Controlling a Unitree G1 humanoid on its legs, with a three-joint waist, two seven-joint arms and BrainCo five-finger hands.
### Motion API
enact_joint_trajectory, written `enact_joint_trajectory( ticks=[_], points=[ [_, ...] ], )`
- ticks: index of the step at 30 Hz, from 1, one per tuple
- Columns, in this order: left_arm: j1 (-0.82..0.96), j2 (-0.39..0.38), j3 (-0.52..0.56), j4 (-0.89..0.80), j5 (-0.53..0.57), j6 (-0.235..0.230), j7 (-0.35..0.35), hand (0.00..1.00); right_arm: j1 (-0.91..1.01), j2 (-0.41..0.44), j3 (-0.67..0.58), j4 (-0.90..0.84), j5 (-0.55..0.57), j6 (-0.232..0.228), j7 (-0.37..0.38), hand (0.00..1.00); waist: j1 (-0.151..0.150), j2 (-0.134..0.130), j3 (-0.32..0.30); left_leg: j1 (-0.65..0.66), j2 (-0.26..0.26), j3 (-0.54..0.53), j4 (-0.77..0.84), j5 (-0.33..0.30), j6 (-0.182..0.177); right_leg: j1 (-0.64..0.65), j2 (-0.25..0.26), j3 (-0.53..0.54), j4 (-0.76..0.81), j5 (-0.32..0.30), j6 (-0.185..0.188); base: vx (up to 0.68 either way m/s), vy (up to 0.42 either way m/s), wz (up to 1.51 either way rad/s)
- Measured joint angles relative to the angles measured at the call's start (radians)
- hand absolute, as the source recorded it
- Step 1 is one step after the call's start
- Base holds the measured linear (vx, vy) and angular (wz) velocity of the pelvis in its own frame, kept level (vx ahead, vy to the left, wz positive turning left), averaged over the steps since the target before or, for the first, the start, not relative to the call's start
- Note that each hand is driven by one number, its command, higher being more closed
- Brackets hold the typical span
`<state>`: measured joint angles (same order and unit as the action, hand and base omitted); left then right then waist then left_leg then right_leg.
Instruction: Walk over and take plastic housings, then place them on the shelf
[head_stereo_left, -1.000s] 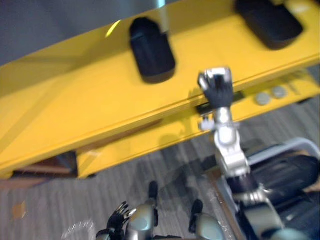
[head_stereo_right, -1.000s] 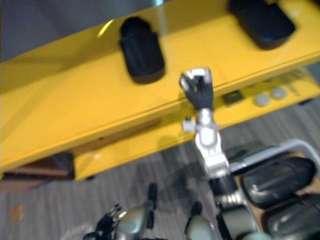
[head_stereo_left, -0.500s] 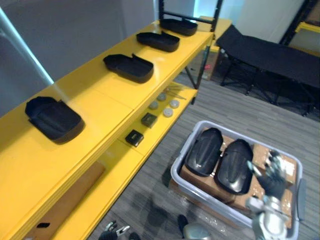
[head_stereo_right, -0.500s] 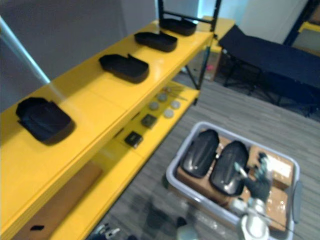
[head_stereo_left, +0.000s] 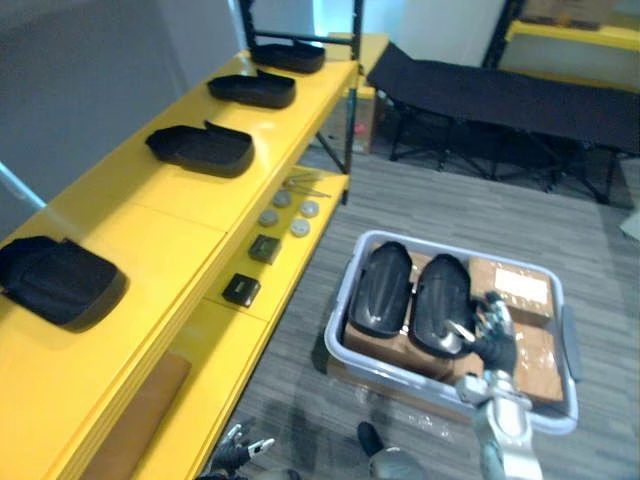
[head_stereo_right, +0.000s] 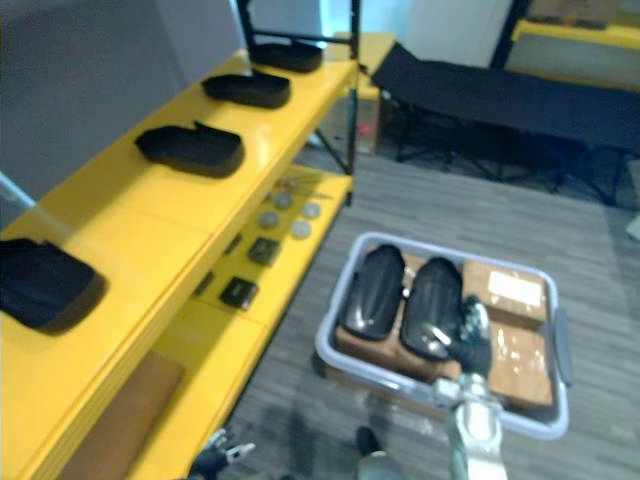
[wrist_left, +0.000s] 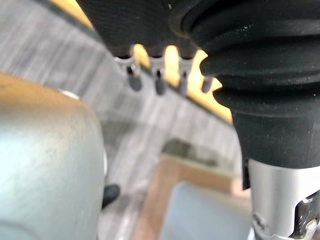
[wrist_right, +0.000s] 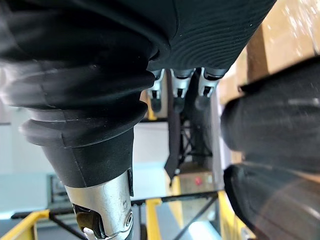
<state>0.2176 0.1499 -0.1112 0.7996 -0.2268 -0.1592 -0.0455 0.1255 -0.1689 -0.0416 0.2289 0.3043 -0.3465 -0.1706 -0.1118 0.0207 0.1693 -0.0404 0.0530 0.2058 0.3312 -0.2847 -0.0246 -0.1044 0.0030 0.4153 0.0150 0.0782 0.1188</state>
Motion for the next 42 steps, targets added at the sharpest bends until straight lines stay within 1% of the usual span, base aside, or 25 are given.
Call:
enact_joint_trajectory(
  ticks=[3, 7, 8, 9, 10, 12, 14, 16, 19, 21, 22, 23, 24, 25, 26, 27, 28, 29, 30, 31, 33, 35, 38, 39, 42],
  points=[
    [-0.069, -0.004, -0.03, -0.055, 0.005, -0.018, 0.0, 0.0, 0.019, 0.019, 0.024, 0.014, 0.019, 0.001, -0.069, 0.0, -0.003, -0.006, 0.056, -0.033, 0.003, 0.002, 0.094, -0.041, 0.02, -0.036, 0.014, -0.003, 0.068, 0.004, 0.005, -0.09, 0.151, -0.27],
    [-0.115, -0.001, -0.065, -0.203, 0.005, -0.011, 0.018, 0.0, 0.153, 0.071, 0.031, 0.0, 0.028, -0.002, -0.064, 0.0, -0.02, -0.04, 0.11, -0.023, -0.011, 0.039, 0.136, -0.057, 0.047, -0.051, 0.006, -0.009, 0.115, 0.02, 0.026, -0.16, 0.123, -0.54],
    [-0.116, 0.001, -0.063, -0.248, 0.005, -0.007, 0.042, 0.0, 0.205, 0.087, 0.03, -0.019, 0.03, -0.002, -0.042, 0.0, -0.025, -0.054, 0.119, -0.016, -0.006, 0.07, 0.136, -0.061, 0.057, -0.04, -0.009, -0.043, 0.082, 0.039, 0.013, -0.23, 0.062, -0.7],
    [-0.114, 0.004, -0.058, -0.269, 0.0, 0.009, 0.064, 0.0, 0.246, 0.092, 0.036, -0.025, 0.035, -0.003, -0.018, 0.0, -0.032, -0.054, 0.124, -0.013, 0.012, 0.101, 0.131, -0.057, 0.069, -0.036, -0.022, -0.111, 0.069, 0.043, -0.008, -0.24, 0.051, -0.7],
    [-0.116, 0.006, -0.058, -0.271, -0.003, 0.021, 0.075, 0.0, 0.257, 0.092, 0.038, -0.025, 0.036, -0.004, -0.006, 0.0, -0.034, -0.054, 0.123, -0.012, 0.025, 0.113, 0.128, -0.054, 0.073, -0.037, -0.018, -0.152, 0.082, 0.041, -0.009, -0.21, 0.035, -0.71],
    [-0.12, 0.018, -0.059, -0.272, -0.04, 0.071, 0.094, 0.0, 0.259, 0.092, 0.06, -0.025, 0.035, -0.015, 0.022, 0.0, -0.031, -0.044, 0.123, -0.013, 0.065, 0.143, 0.1, -0.032, 0.067, -0.054, -0.022, -0.251, 0.15, 0.026, -0.029, -0.11, 0.021, -0.62],
    [-0.119, 0.04, -0.066, -0.271, -0.05, 0.12, 0.093, 0.0, 0.219, 0.092, 0.118, -0.02, 0.034, -0.038, 0.004, 0.0, -0.004, -0.045, 0.123, -0.012, 0.116, 0.18, 0.057, 0.013, 0.046, -0.073, -0.062, -0.318, 0.284, -0.004, -0.068, -0.09, -0.052, -0.62],
    [-0.103, 0.06, -0.069, -0.264, -0.046, 0.146, 0.084, 0.0, 0.178, 0.093, 0.154, -0.016, 0.036, -0.039, -0.022, 0.0, 0.019, -0.044, 0.123, -0.01, 0.157, 0.196, 0.041, 0.03, 0.027, -0.068, -0.11, -0.345, 0.361, -0.021, -0.093, -0.07, -0.149, -0.5],
    [-0.089, 0.088, -0.068, -0.225, -0.042, 0.153, 0.076, 0.0, 0.136, 0.096, 0.178, 0.015, 0.035, -0.039, -0.053, 0.0, 0.046, -0.064, 0.111, -0.007, 0.204, 0.222, 0.032, 0.065, -0.029, -0.067, -0.198, -0.368, 0.374, -0.028, -0.109, -0.02, -0.264, -0.41],
    [-0.075, 0.091, -0.069, -0.205, -0.052, 0.154, 0.074, 0.0, 0.137, 0.104, 0.193, 0.045, 0.031, -0.035, -0.064, 0.0, 0.046, -0.077, 0.103, -0.008, 0.229, 0.219, 0.037, 0.086, -0.064, -0.061, -0.225, -0.39, 0.348, -0.011, -0.095, 0.04, -0.395, -0.05],
    [-0.063, 0.095, -0.074, -0.193, -0.07, 0.154, 0.073, 0.0, 0.15, 0.119, 0.199, 0.061, 0.026, -0.034, -0.071, 0.0, 0.045, -0.098, 0.091, -0.011, 0.234, 0.206, 0.047, 0.092, -0.097, -0.044, -0.233, -0.398, 0.31, 0.052, -0.057, 0.05, -0.425, 0.09],
    [-0.059, 0.091, -0.079, -0.169, -0.089, 0.154, 0.074, 0.0, 0.157, 0.119, 0.199, 0.073, 0.023, -0.031, -0.072, 0.0, 0.045, -0.096, 0.079, -0.015, 0.25, 0.19, 0.053, 0.099, -0.123, -0.015, -0.225, -0.43, 0.29, -0.008, 0.014, 0.07, -0.433, 0.04],
    [-0.052, 0.069, -0.09, -0.155, -0.116, 0.153, 0.074, 0.0, 0.165, 0.111, 0.198, 0.073, 0.016, -0.029, -0.072, 0.0, 0.047, -0.073, 0.061, -0.019, 0.276, 0.186, 0.036, 0.123, -0.155, 0.01, -0.21, -0.485, 0.228, -0.06, 0.039, 0.09, -0.415, -0.07],
    [-0.048, 0.056, -0.093, -0.154, -0.13, 0.151, 0.074, 0.0, 0.163, 0.105, 0.198, 0.072, 0.014, -0.029, -0.071, 0.0, 0.048, -0.072, 0.053, -0.018, 0.284, 0.186, 0.021, 0.136, -0.166, 0.026, -0.2, -0.51, 0.199, -0.082, 0.048, 0.1, -0.485, -0.15],
    [-0.056, 0.012, -0.101, -0.137, -0.143, 0.143, 0.082, 0.0, 0.145, 0.079, 0.198, 0.075, 0.013, -0.025, -0.07, 0.0, 0.042, -0.024, 0.067, -0.018, 0.31, 0.171, -0.007, 0.163, -0.168, 0.037, -0.167, -0.534, 0.167, -0.098, 0.038, 0.04, -0.429, -0.1],
    [-0.056, -0.032, -0.108, -0.14, -0.18, 0.136, 0.089, 0.0, 0.135, 0.047, 0.179, 0.075, 0.0, -0.022, -0.069, 0.0, 0.04, 0.016, 0.078, -0.019, 0.324, 0.138, -0.031, 0.187, -0.138, 0.033, -0.136, -0.542, 0.17, -0.104, 0.02, -0.01, -0.338, -0.01],
    [-0.054, -0.049, -0.107, -0.139, -0.203, 0.133, 0.095, 0.0, 0.136, 0.033, 0.17, 0.075, -0.008, -0.018, -0.069, 0.0, 0.041, 0.029, 0.081, -0.024, 0.329, 0.114, -0.035, 0.2, -0.119, 0.032, -0.121, -0.547, 0.177, -0.111, 0.01, -0.04, -0.271, 0.15],
    [-0.047, -0.061, -0.107, -0.136, -0.219, 0.127, 0.101, 0.0, 0.138, 0.016, 0.154, 0.075, -0.035, -0.01, -0.069, 0.0, 0.042, 0.045, 0.086, -0.035, 0.333, 0.087, -0.022, 0.232, -0.072, 0.035, -0.113, -0.552, 0.18, -0.137, -0.01, -0.05, -0.242, 0.15],
    [-0.038, -0.06, -0.101, -0.126, -0.214, 0.114, 0.099, 0.0, 0.131, -0.002, 0.143, 0.073, -0.045, -0.009, -0.069, 0.0, 0.046, 0.052, 0.09, -0.052, 0.33, 0.065, -0.003, 0.264, -0.043, 0.042, -0.115, -0.552, 0.172, -0.143, -0.016, -0.06, -0.186, 0.09],
    [-0.035, -0.059, -0.096, -0.123, -0.204, 0.104, 0.095, 0.0, 0.124, -0.009, 0.135, 0.073, -0.044, -0.009, -0.069, 0.0, 0.05, 0.054, 0.092, -0.055, 0.316, 0.05, -0.005, 0.267, -0.053, 0.048, -0.121, -0.551, 0.163, -0.141, -0.017, -0.06, -0.099, 0.02],
    [-0.024, -0.059, -0.085, -0.116, -0.193, 0.073, 0.08, 0.0, 0.101, -0.019, 0.082, 0.074, -0.044, -0.009, -0.069, 0.0, 0.058, 0.059, 0.095, -0.064, 0.19, -0.012, -0.048, 0.231, -0.08, 0.052, -0.146, -0.55, 0.127, -0.134, -0.016, -0.04, -0.004, 0.07],
    [-0.018, -0.058, -0.065, -0.111, -0.188, 0.053, 0.068, 0.0, 0.065, -0.033, 0.054, 0.081, -0.045, -0.009, -0.071, 0.0, 0.078, 0.065, 0.104, -0.035, 0.142, -0.043, -0.143, 0.201, -0.108, 0.049, -0.148, -0.553, 0.102, -0.124, -0.002, -0.03, 0.059, 0.06],
    [-0.009, -0.034, -0.035, -0.098, -0.168, 0.033, 0.047, 0.0, -0.065, -0.038, 0.022, 0.129, -0.042, -0.008, -0.072, 0.0, 0.111, 0.039, 0.135, -0.033, 0.091, -0.055, -0.171, 0.206, -0.108, 0.063, -0.179, -0.57, 0.04, -0.066, 0.017, -0.02, 0.092, -0.03],
    [-0.012, -0.032, -0.022, -0.098, -0.156, 0.023, 0.04, 0.0, -0.107, -0.043, 0.018, 0.144, -0.042, -0.003, -0.077, 0.0, 0.111, 0.033, 0.146, -0.033, 0.086, -0.056, -0.17, 0.207, -0.106, 0.072, -0.188, -0.579, 0.03, -0.051, 0.021, 0.02, 0.11, -0.01],
    [-0.037, -0.025, -0.01, -0.089, -0.1, -0.006, 0.028, 0.0, -0.359, -0.103, 0.002, 0.236, -0.021, 0.026, -0.112, 0.0, 0.131, 0.034, 0.179, -0.04, 0.063, -0.055, -0.162, 0.215, -0.102, 0.074, -0.206, -0.583, 0.005, -0.004, 0.027, 0.04, 0.079, 0.03]
  ],
)
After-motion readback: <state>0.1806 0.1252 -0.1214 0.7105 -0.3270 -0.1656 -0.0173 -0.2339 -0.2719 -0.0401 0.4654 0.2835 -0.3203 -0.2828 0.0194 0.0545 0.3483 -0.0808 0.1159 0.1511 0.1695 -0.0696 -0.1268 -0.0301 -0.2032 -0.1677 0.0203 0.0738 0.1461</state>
